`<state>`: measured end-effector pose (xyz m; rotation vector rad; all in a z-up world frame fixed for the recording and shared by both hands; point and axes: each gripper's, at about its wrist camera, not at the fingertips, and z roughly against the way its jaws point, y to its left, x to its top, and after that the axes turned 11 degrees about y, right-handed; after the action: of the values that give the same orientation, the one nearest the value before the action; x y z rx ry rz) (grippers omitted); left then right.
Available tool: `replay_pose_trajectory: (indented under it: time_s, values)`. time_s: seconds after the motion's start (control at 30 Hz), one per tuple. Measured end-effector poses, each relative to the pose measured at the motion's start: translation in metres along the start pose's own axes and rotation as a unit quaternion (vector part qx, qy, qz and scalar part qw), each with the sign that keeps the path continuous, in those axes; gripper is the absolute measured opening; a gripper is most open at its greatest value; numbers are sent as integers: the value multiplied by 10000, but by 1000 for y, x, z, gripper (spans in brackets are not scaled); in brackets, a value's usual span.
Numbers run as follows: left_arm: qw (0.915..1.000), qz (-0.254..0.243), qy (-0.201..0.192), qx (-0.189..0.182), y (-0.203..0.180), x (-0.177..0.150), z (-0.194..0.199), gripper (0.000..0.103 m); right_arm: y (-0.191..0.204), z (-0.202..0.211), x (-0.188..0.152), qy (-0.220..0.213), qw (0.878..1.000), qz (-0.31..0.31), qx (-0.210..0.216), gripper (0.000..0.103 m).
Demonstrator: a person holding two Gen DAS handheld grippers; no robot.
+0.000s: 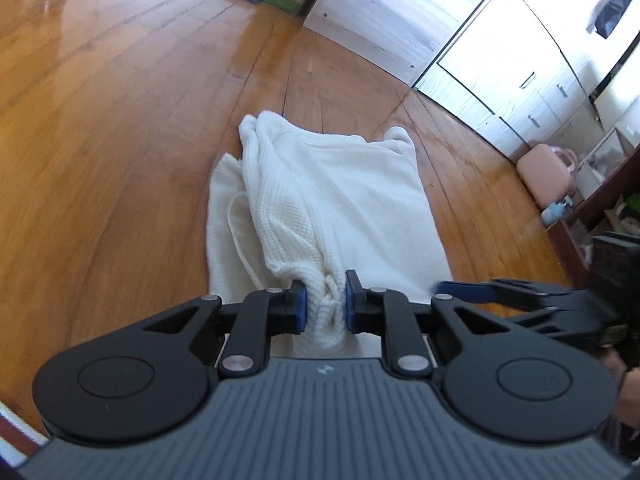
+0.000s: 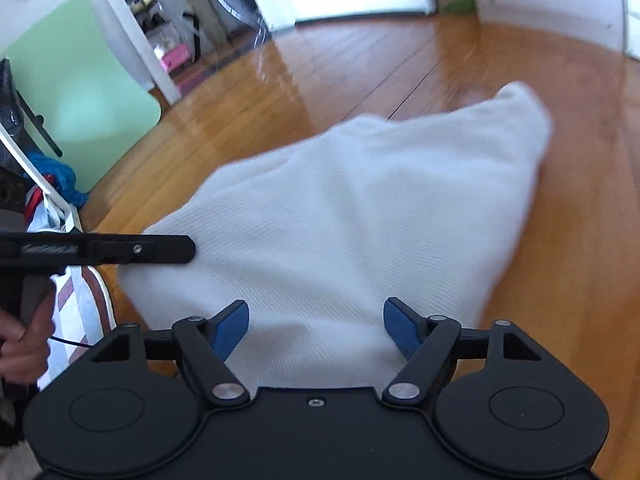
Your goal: Fold clothes
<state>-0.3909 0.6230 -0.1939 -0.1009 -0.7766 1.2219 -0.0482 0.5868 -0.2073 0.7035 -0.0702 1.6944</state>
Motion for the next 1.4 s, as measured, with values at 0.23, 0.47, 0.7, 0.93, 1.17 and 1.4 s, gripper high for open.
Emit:
replay_pose_trajectory:
  time_s: [0.23,0.47,0.7,0.93,1.17,1.4]
  values:
    - [9894,158,928,1107,10,-9,-14,22,-20,21,-27,262,9967,-174,-745,79]
    - [9730,-621,768,2085,-18,-5,-13,21,-32,22,-45,451,9934,-896,-550,79]
    - [9883,431,751,1253,22,2,-15,22,-16,14,-48,459,9924,-1134,109,79]
    - [9908,462,711,1058,32,-4,-17,23,63,-29,-65,555,9801,1205,-1476,31]
    - [9836,-427,756,1582,4,-10,-23,37,66,-12,-72,677,9587,1318,-2427,21]
    - [9660,-1061,644,2270,-26,-16,-13,57,61,23,-77,478,9447,821,-3139,18]
